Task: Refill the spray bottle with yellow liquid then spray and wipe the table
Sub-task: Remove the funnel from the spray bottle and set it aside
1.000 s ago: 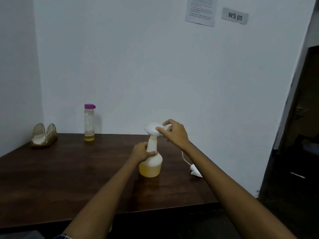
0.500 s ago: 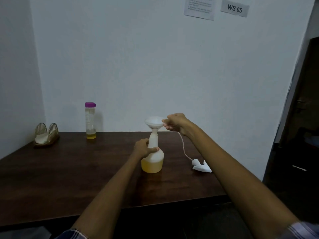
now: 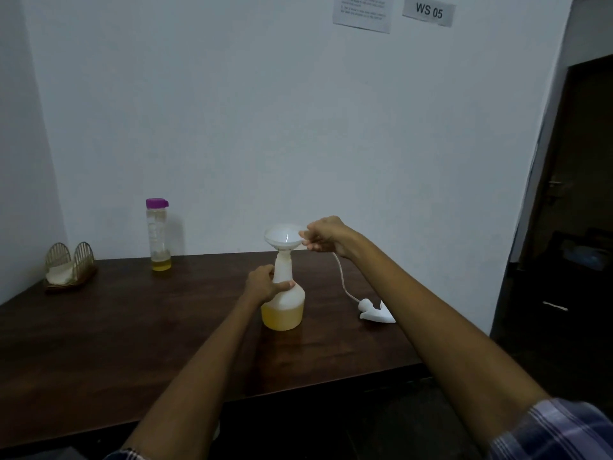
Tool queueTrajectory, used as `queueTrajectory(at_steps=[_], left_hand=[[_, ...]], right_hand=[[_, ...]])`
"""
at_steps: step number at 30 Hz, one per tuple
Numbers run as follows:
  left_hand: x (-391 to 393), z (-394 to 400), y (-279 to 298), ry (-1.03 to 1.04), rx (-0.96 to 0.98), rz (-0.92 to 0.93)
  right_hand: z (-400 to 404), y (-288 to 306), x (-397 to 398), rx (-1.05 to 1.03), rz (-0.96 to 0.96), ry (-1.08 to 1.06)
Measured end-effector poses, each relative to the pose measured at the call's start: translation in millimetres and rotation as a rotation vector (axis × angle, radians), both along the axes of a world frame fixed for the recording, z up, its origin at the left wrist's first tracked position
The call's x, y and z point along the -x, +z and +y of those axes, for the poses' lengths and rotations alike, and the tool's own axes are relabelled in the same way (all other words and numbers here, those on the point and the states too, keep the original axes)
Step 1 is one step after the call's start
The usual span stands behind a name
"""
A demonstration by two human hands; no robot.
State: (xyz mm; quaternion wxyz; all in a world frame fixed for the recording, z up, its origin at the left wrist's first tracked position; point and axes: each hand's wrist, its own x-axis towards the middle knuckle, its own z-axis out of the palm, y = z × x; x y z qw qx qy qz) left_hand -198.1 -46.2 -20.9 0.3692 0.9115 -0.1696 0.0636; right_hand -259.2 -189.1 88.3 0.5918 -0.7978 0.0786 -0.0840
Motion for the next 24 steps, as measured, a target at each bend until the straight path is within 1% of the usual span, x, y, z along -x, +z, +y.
queueTrajectory(at_steps=[3,6,8,11,13,14,18,22,24], left_hand=[[1.4,0.9,-0.5,0.006,0.001,-0.009],[1.7,0.0,0.1,-0.001,0.017,-0.006],[1.9,-0.4,-0.4,-0.001,0.024,0.001],[3.1,0.6,-1.1,0.002,0.028,0.006],[4.4,0.0,-1.9,0.001,0.029,0.005],[6.0,-0.4,-1.8,-0.002,0.026,0.006],[11.1,3.8,3.2,-0.038,-0.01,0.014],[8.3,27.4,13.3,-0.067,-0.005,0.03],[1.5,49.4,14.5,-0.052,-0.058,0.061]], right_hand=[[1.5,1.1,3.7,0.068,-0.01,0.015],[-0.4,1.5,4.2,0.01,-0.045,0.022],[-0.4,1.8,4.7,0.044,-0.017,0.009],[1.3,-0.9,4.0,-0.005,0.002,0.0],[2.8,-1.3,3.8,0.027,0.014,-0.025],[3.2,-0.1,3.8,0.03,0.004,-0.035],[9.1,20.3,5.0,-0.091,-0.08,-0.023],[25.8,47.7,-4.1,-0.067,-0.17,0.013],[40.0,53.4,-14.2,-0.06,-0.211,0.052]])
